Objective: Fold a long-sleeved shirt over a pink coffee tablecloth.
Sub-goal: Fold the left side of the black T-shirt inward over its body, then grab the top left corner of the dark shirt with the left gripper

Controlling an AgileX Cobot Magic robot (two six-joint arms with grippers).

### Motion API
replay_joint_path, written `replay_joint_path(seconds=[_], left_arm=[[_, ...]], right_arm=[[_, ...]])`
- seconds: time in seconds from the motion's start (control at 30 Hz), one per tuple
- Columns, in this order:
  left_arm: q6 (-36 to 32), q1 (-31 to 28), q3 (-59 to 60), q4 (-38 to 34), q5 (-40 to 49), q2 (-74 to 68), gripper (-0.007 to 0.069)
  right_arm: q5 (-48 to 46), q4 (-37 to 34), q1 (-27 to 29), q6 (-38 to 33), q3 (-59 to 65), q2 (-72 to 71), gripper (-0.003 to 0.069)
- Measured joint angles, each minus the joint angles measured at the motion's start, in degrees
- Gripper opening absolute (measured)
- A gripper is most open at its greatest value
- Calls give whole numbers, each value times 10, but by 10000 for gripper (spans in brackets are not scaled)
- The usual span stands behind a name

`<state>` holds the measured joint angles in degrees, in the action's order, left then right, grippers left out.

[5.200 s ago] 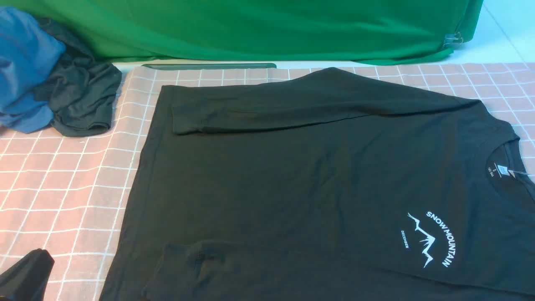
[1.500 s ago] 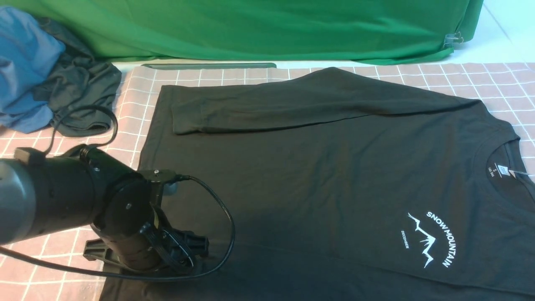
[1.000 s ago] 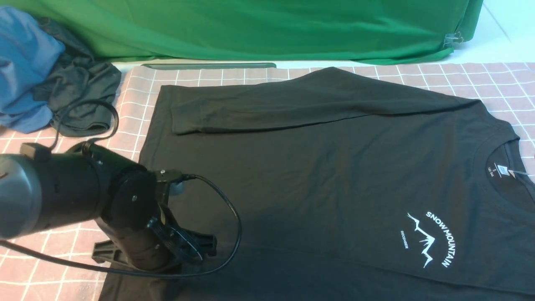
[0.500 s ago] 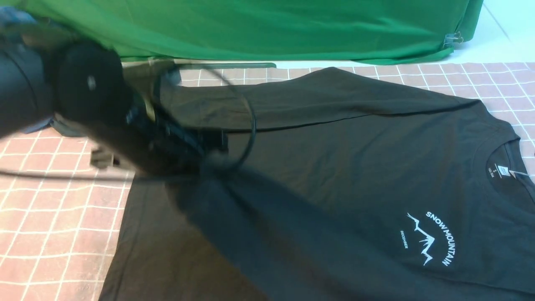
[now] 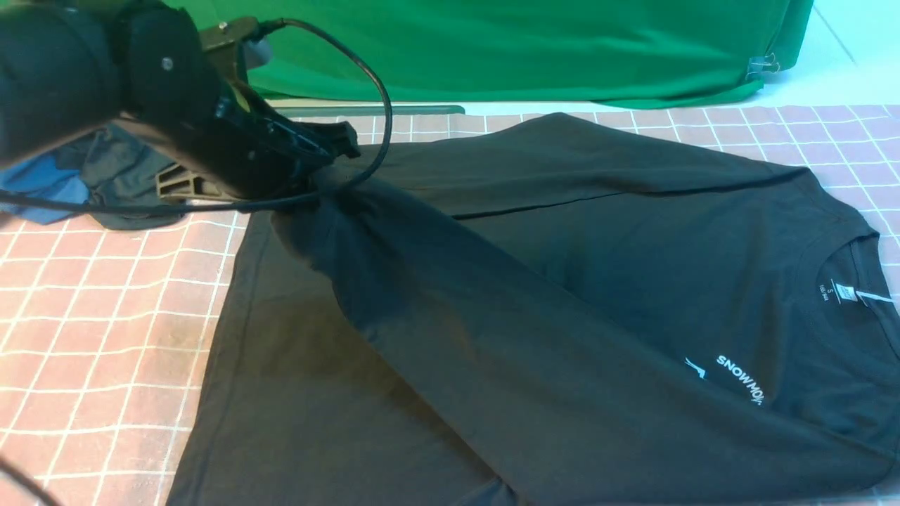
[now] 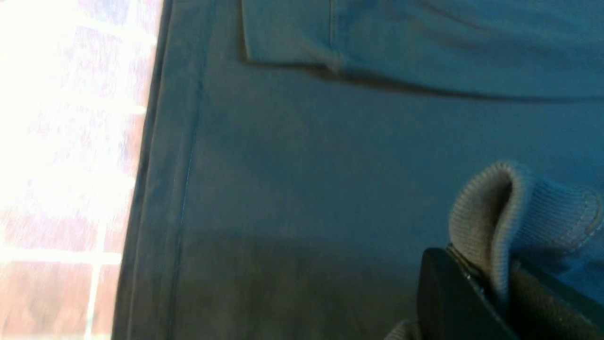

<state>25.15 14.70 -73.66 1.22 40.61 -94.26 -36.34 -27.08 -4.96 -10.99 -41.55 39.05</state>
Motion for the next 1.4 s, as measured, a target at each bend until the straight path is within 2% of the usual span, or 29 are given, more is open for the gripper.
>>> replay_joint_path(seconds=[0.43, 0.73, 0.83, 1.0, 1.1, 1.17, 1.23, 1.37, 1.4], left_arm=[[-3, -39, -48, 0, -38, -90, 64], [-15, -39, -48, 40, -66, -118, 72], [-17, -39, -48, 56, -67, -121, 111], [-17, -39, -64, 76, -44, -114, 272], [-18, -39, -80, 62, -5, -98, 307], [-34, -39, -89, 24, 39, -78, 298], [-74, -37, -88, -44, 82, -56, 262], [-165, 4, -34, -158, 144, 1, 82], [-168, 8, -30, -165, 145, 4, 67]], right_arm=[[-1, -9, 0, 0, 0, 0, 70], [-7, -15, 0, 0, 0, 0, 70], [-13, -15, 0, -1, 0, 0, 70], [-19, -9, 0, -12, 0, 0, 70], [-33, 0, 0, -12, 0, 3, 70], [-58, 11, 0, -11, -6, 18, 70], [-92, 26, 0, -10, -19, 40, 70], [-134, 58, 0, -9, -50, 94, 70], [-135, 61, 0, -9, -52, 96, 70]])
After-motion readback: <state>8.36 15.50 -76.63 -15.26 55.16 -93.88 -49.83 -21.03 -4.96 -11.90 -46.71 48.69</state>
